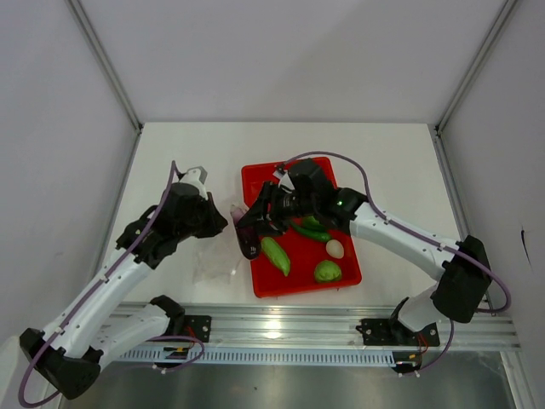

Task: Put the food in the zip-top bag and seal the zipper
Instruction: Place the fake vegetable in the zipper food storage bag.

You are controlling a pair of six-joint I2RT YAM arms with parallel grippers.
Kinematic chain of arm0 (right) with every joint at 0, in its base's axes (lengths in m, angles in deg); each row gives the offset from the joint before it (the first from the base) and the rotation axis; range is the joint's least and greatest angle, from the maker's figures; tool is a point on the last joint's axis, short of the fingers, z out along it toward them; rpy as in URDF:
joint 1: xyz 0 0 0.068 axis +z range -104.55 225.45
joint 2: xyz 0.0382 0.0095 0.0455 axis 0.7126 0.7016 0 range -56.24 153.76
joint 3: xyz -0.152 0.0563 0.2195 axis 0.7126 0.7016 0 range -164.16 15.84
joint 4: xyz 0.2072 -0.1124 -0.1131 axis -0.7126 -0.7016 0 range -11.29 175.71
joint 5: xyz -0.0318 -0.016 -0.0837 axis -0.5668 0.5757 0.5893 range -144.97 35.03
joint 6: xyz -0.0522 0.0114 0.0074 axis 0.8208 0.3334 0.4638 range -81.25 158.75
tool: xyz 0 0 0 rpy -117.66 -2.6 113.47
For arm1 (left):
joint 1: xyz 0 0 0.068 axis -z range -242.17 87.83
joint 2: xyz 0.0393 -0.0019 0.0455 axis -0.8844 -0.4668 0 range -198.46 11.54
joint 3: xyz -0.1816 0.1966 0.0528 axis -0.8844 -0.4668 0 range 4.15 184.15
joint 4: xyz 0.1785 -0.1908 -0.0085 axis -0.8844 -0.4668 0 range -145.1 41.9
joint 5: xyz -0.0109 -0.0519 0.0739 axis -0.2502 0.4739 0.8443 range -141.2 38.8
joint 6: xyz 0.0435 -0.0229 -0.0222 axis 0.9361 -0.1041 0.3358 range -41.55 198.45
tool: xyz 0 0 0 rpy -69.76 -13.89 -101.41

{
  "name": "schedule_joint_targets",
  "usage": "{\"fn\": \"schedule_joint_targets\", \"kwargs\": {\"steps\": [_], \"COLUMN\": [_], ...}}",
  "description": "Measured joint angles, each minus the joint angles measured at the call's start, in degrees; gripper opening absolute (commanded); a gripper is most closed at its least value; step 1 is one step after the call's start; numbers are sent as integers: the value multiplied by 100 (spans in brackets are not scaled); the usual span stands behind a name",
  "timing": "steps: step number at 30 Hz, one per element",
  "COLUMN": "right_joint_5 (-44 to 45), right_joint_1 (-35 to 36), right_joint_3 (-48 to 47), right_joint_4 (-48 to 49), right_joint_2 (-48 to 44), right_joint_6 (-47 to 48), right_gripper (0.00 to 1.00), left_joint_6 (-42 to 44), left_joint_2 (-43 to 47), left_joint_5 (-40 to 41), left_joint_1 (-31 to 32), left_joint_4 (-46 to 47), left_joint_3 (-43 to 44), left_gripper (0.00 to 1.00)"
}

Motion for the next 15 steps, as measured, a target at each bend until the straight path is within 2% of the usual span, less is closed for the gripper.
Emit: {"fn": "schedule_joint_targets", "kwargs": {"steps": [15], "right_joint_5": [98], "right_joint_1": [-111], "right_joint_3": [0], "right_joint_4": [-199], "right_joint_2": [647], "right_joint_6": [-120], "right_gripper": [25], "left_joint_6": [149], "left_joint_2": [260], "left_joint_5": [-245], "left_joint_1": [79], "left_joint_4": [155], "left_joint_3": [-133], "left_gripper": [1]}}
